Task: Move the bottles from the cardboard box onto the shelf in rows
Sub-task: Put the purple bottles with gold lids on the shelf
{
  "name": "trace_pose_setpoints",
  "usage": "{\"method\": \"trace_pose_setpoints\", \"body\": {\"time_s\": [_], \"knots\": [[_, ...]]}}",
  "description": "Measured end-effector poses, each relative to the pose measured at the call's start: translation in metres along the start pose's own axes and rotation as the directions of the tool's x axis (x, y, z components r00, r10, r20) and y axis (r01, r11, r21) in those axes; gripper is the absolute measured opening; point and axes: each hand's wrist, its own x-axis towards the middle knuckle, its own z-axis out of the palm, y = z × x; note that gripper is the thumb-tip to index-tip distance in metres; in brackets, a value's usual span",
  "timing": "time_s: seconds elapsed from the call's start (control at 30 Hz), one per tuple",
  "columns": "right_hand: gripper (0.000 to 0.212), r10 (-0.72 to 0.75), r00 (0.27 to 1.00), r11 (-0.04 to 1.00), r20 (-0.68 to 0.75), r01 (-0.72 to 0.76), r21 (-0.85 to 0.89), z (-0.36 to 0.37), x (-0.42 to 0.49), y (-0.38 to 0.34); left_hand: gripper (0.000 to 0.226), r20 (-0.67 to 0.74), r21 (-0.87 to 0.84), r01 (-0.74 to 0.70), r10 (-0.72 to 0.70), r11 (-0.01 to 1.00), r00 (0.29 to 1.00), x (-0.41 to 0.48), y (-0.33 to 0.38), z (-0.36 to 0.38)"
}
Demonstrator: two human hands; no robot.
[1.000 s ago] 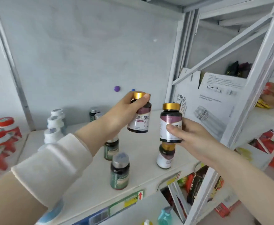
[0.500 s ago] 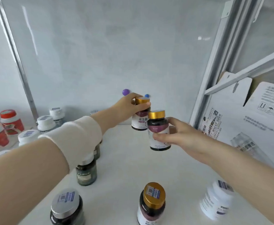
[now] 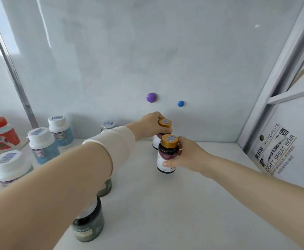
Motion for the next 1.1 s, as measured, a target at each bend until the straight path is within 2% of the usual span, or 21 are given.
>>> {"method": "trace_pose_setpoints", "body": {"time_s": [0.13,0.3,0.67,0.83,0.93,1.0,1.03,1.1], "knots": [[0.05,-0.012,1.0,1.0,-0.003,0.012,-0.004,0.003,0.015,0.008,0.033,-0.026,0.031,0.01,-0.009,0.999,1.0,0.014,-0.007,0.003],[0.055,-0.014,1.0,1.0,0.009,0.014,-0.002,0.007,0.026,0.015,0.046,-0.021,0.08,0.035,-0.034,0.996,0.999,0.025,-0.016,0.009],[0.064,-0.012,1.0,1.0,0.003,0.012,0.004,0.015,0.027,0.016,0.048,0.0,0.089,0.008,-0.008,0.996,1.0,0.024,-0.017,0.007],[0.075,-0.024,0.999,0.998,-0.048,0.027,0.05,0.004,0.019,0.012,0.057,-0.045,0.134,0.003,0.003,0.991,0.999,0.008,-0.008,-0.009],[0.078,-0.036,0.996,0.999,-0.082,0.035,-0.017,-0.012,0.003,0.001,0.057,-0.101,0.223,-0.019,0.042,0.975,0.994,-0.015,0.006,-0.025],[0.078,-0.053,0.994,0.996,-0.095,0.046,-0.077,-0.021,-0.009,-0.009,0.054,-0.126,0.381,-0.033,0.087,0.924,0.988,-0.038,0.016,-0.036],[0.077,-0.078,0.992,0.988,-0.103,0.063,-0.138,-0.024,-0.017,-0.015,0.052,-0.136,0.498,-0.033,0.116,0.867,0.984,-0.052,0.02,-0.041],[0.073,-0.143,0.983,0.953,-0.115,0.106,-0.284,-0.027,-0.034,-0.027,0.048,-0.142,0.741,-0.024,0.191,0.671,0.971,-0.083,0.028,-0.05]]}}
